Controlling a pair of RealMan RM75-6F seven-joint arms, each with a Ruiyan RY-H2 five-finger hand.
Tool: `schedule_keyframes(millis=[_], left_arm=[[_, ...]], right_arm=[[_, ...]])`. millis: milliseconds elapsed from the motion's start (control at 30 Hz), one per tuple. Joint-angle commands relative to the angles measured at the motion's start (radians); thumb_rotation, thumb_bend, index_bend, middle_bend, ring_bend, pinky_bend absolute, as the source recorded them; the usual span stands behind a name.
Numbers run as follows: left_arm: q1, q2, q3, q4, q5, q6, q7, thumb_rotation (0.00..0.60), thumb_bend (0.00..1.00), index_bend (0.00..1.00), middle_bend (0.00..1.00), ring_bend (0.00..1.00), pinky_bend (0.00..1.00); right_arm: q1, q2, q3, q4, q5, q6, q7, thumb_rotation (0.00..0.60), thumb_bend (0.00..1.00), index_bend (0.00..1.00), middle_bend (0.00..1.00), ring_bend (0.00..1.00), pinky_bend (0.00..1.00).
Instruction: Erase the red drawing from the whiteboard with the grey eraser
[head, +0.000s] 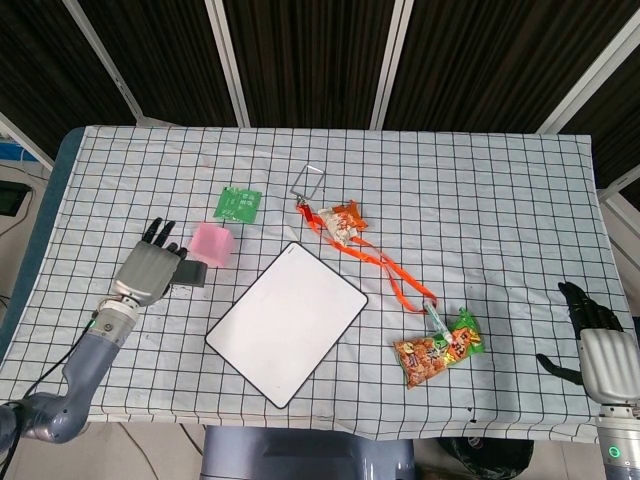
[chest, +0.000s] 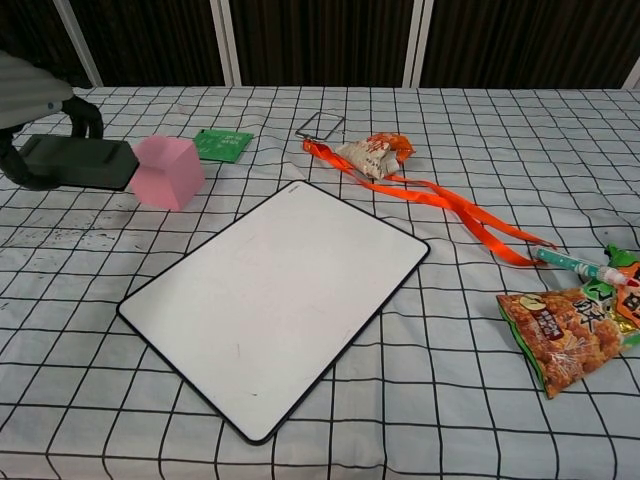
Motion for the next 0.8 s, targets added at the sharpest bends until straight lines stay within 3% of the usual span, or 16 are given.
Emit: schedule_keyframes(millis=[33,267,533,800], left_arm=[[0.044,-0.043,0.036,0.135,0.065,-0.028,-0.126,0.6,0.37,0.41,0.44,0.0,0.0],[0.06,-0.128,0.049,0.301,0.107,-0.067,-0.226,0.6,0.37,0.41,0.42,0.0,0.0],[0.067,-0.17,0.052,0.371,0.122,-0.096,-0.256,0.6,0.27,0.36,0.37,0.0,0.0],[0.072,-0.128,0.047,0.297,0.103,-0.099,-0.205,0.6,0.12,0.1,0.13,0.0,0.0]], right_arm=[[0.0,0.0,0.0,0.0,-0.001,0.0,0.0,0.6,0.16,0.01,0.12,0.21,0.22],[0.0,0.0,-0.001,0.001,0.0,-0.001,0.002,0.6,0.16,0.01,0.12,0.21,0.22],[0.0,0.002,-0.001,0.0,0.001,-0.003,0.003,0.6,0.16,0.01,0.12,0.21,0.22],[0.0,0.003,-0.001,0.0,0.002,-0.004,0.003,0.6,0.16,0.01,0.12,0.21,0.22]])
